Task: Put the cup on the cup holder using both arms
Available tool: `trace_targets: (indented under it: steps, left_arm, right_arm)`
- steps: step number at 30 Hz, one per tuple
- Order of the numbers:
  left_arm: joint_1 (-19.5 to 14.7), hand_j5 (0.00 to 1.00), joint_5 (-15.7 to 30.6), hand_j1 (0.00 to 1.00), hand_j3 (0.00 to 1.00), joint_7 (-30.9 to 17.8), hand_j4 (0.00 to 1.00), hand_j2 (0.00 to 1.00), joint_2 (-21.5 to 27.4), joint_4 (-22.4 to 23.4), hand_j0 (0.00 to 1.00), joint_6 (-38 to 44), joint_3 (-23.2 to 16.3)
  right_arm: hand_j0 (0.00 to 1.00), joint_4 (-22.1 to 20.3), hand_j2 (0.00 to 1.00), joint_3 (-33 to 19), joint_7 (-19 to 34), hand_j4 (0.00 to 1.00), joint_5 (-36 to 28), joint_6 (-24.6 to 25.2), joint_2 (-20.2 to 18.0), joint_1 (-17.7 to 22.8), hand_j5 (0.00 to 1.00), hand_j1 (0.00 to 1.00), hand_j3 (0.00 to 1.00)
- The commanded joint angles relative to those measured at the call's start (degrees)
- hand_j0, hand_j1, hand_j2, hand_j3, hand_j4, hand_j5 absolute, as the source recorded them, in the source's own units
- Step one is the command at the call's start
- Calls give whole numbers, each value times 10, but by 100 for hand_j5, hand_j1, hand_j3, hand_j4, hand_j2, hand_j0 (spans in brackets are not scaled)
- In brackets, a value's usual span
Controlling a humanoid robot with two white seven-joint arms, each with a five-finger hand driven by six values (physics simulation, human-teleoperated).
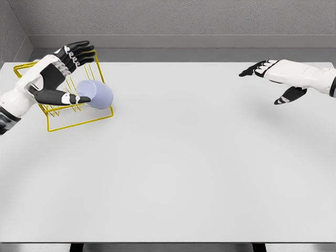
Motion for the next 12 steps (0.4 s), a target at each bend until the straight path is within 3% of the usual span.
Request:
trace_targets:
  steps: [1, 4, 8, 12]
  left_arm:
    - [4, 100, 5, 100, 100, -14, 100, 100, 7, -54, 100, -31, 0]
    - [27, 100, 4, 100, 100, -14, 100, 100, 52, -113, 100, -33, 0]
    - [69, 100, 1, 100, 100, -14, 100, 100, 75, -118, 100, -122, 1]
    - [91, 100, -21, 100, 100, -14, 100, 100, 94, -115, 100, -155, 0]
  right_arm:
    - [100, 0, 100, -1, 0, 100, -4, 1, -2, 0, 100, 100, 100]
    - [100, -2, 100, -1, 0, 100, -4, 1, 0, 0, 100, 100, 100]
    - [100, -2, 100, -1, -2, 100, -4, 1, -4, -1, 100, 100, 100]
    - [100, -2, 100, -1, -2, 100, -4, 1, -8, 0, 100, 100, 100]
